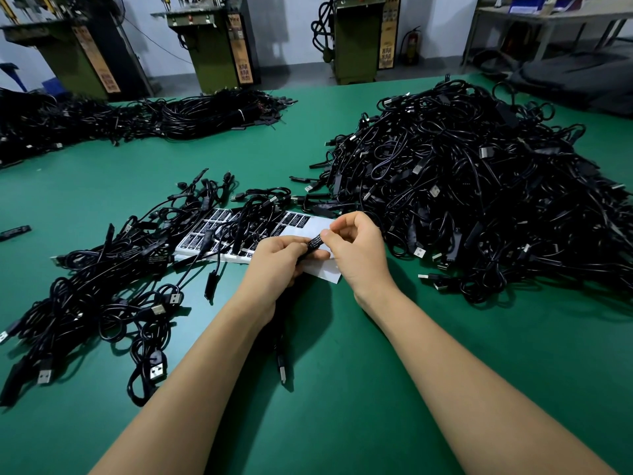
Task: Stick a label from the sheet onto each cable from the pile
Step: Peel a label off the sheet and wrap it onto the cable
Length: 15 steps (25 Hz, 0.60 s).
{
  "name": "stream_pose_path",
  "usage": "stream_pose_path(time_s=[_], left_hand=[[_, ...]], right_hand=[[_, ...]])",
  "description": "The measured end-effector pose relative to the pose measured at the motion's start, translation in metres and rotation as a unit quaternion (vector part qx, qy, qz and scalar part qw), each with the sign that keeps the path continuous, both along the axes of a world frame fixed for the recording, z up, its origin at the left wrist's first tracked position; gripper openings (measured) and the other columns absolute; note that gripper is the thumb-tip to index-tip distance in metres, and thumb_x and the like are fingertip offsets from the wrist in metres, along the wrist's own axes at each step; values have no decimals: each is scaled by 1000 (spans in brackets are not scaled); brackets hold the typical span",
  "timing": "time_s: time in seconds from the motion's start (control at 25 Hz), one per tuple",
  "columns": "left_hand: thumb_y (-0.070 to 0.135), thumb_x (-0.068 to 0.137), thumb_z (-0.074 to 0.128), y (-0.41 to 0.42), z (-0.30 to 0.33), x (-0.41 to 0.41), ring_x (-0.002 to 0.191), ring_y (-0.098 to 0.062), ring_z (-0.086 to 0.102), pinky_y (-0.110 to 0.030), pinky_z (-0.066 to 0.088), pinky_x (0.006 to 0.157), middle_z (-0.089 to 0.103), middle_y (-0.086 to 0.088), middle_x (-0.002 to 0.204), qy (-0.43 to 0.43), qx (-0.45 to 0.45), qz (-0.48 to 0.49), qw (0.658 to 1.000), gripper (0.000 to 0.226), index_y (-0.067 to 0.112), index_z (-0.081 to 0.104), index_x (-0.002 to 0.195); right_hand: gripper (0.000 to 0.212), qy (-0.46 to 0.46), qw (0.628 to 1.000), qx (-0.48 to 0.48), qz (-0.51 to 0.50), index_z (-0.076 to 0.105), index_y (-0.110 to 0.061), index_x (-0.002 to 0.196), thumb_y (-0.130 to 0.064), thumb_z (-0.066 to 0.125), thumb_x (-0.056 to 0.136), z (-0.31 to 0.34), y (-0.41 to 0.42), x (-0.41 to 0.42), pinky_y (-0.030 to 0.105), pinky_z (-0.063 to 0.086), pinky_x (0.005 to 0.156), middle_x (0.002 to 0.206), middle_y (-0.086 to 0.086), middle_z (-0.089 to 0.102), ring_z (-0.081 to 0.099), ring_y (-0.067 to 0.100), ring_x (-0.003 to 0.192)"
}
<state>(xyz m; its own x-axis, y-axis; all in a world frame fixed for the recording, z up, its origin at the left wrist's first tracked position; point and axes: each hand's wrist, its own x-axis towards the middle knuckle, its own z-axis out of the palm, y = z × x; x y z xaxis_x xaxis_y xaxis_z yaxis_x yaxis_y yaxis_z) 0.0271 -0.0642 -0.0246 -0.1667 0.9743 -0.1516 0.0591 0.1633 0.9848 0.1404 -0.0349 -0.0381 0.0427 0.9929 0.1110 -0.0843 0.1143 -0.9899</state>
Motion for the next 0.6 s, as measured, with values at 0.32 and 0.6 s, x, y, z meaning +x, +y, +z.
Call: stream_pose_path(time_s=[0.32, 0.6], left_hand=[[11, 96, 54, -2, 0, 2, 35, 4, 46, -7, 32, 36, 71, 6, 63, -8, 30, -19, 999, 20, 4, 71, 88], [12, 98, 51, 0, -4, 1, 37, 4, 45, -7, 32, 37, 72, 6, 67, 10, 38, -16, 999, 24, 9, 72, 85]], right_hand=[[19, -14, 1000, -1, -16, 53, -14, 80, 2, 62, 86, -1, 1, 0, 5, 38, 52, 77, 1, 55, 51, 7, 68], [17, -26, 999, -5, -23, 54, -15, 81, -1, 63, 86, -3, 2, -1, 5, 38, 55, 76, -1, 56, 52, 0, 64]])
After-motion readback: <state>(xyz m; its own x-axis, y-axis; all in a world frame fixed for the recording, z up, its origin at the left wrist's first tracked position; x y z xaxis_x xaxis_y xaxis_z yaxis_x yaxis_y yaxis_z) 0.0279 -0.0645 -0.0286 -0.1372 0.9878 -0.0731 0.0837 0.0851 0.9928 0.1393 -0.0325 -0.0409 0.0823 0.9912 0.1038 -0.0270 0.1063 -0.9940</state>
